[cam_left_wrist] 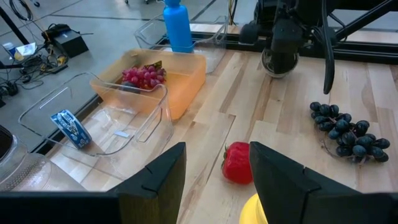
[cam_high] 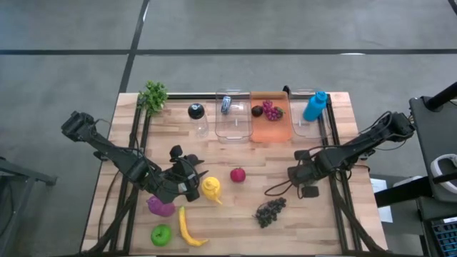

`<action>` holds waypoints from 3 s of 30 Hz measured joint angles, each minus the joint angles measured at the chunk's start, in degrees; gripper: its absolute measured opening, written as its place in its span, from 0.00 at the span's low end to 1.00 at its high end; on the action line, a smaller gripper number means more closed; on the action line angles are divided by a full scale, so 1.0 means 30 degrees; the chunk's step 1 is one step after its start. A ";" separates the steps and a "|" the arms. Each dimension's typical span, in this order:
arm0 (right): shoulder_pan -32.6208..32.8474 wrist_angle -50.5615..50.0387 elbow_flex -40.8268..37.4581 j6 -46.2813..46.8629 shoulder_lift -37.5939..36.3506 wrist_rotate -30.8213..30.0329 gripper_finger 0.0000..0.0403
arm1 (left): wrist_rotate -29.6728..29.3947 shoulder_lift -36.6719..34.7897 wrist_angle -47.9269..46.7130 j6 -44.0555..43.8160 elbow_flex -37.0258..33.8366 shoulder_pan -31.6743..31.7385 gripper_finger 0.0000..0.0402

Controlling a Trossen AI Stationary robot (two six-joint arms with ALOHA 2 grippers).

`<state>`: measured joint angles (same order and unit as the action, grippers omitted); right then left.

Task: Pick & Place Food Item
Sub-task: Put the blue and pink tuna can into the left transparent bin

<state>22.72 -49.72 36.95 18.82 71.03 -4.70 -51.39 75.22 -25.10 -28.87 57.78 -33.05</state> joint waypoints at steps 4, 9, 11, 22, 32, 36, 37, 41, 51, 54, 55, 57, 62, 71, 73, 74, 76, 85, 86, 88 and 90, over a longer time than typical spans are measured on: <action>0.0000 0.0876 -0.0433 0.0043 0.0020 0.0046 0.02 | 0.0006 0.0000 -0.0002 -0.0003 0.0000 -0.0002 0.44; 0.0000 0.1741 -0.0645 0.0136 0.0020 0.0056 0.02 | -0.0002 0.0000 0.0004 -0.0003 0.0000 0.0002 0.45; -0.0007 0.2659 -0.0908 0.0144 0.0044 0.0056 0.02 | 0.0001 0.0000 0.0006 -0.0003 0.0000 -0.0002 0.45; -0.0002 0.3895 -0.1352 0.0221 0.2345 0.0040 0.02 | 0.0006 0.0000 0.0013 -0.0032 0.0000 0.0006 0.45; 0.0000 0.3637 -0.0371 0.0227 0.3108 0.0020 0.02 | -0.0002 0.0000 0.0013 -0.0040 0.0000 0.0000 0.44; 0.0000 0.3700 0.0514 0.0229 0.2462 0.0049 0.02 | 0.0002 0.0000 0.0013 -0.0040 0.0000 0.0002 0.44; 0.0000 0.3667 0.0813 0.0229 0.2390 0.0049 0.02 | 0.0004 0.0000 0.0013 -0.0040 0.0000 -0.0002 0.45; 0.0000 0.2866 0.1999 0.0229 0.1824 -0.0022 0.02 | 0.0006 0.0000 0.0013 -0.0040 0.0000 -0.0002 0.45; 0.0000 -0.3402 0.4335 0.3264 0.0831 -0.1193 0.02 | 0.0006 0.0000 0.0006 -0.0032 0.0000 -0.0001 0.45; 0.0000 -0.6124 0.5048 0.5871 0.0777 -0.2031 0.02 | 0.0000 0.0000 0.0006 -0.0032 0.0000 -0.0002 0.45; 0.0000 -0.6825 0.5227 0.6510 0.0777 -0.2197 0.02 | 0.0000 0.0000 0.0006 -0.0032 0.0000 -0.0001 0.45; 0.0000 -0.7653 0.5559 0.7297 0.0761 -0.2353 0.02 | 0.0006 0.0000 0.0011 -0.0032 0.0000 0.0002 0.45; -0.0007 -0.8786 0.6199 0.9073 0.0694 -0.2354 0.02 | -0.0002 0.0000 0.0006 -0.0040 0.0000 -0.0002 0.44; -0.0007 -0.9337 0.6396 1.0735 0.0379 -0.2931 0.02 | 0.0006 0.0000 0.0013 -0.0040 0.0000 -0.0002 0.45; -0.0007 -0.9330 0.6362 1.0829 0.0444 -0.2949 0.02 | 0.0006 0.0000 0.0013 -0.0040 0.0000 0.0005 0.45; -0.0019 -0.9314 0.6356 1.0931 0.0454 -0.2982 0.02 | 0.0004 0.0000 0.0013 -0.0040 0.0000 0.0006 0.45; -0.0036 -0.9309 0.6354 1.1326 0.0471 -0.3000 0.02 | 0.0002 0.0000 0.0013 -0.0040 0.0000 0.0004 0.44; -0.0040 -0.9326 0.6314 1.3694 0.0471 -0.2986 0.18 | 0.0003 0.0000 0.0248 -0.0042 0.0000 0.0001 0.45; -0.0036 -0.9330 0.6295 1.3793 0.0471 -0.2981 0.21 | 0.0004 0.0000 0.0300 -0.0040 0.0000 0.0000 0.45; -0.0044 -0.9323 0.6257 1.3969 0.0471 -0.2939 0.27 | 0.0006 0.0000 0.0357 -0.0035 0.0000 0.0001 0.45; -0.0044 -0.9323 0.6216 1.4194 0.0471 -0.2923 0.34 | 0.0000 0.0000 0.0370 -0.0032 0.0000 0.0000 0.45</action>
<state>22.59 -77.69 55.59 61.40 72.44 -13.47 -51.39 75.22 -23.99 -28.97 57.78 -33.05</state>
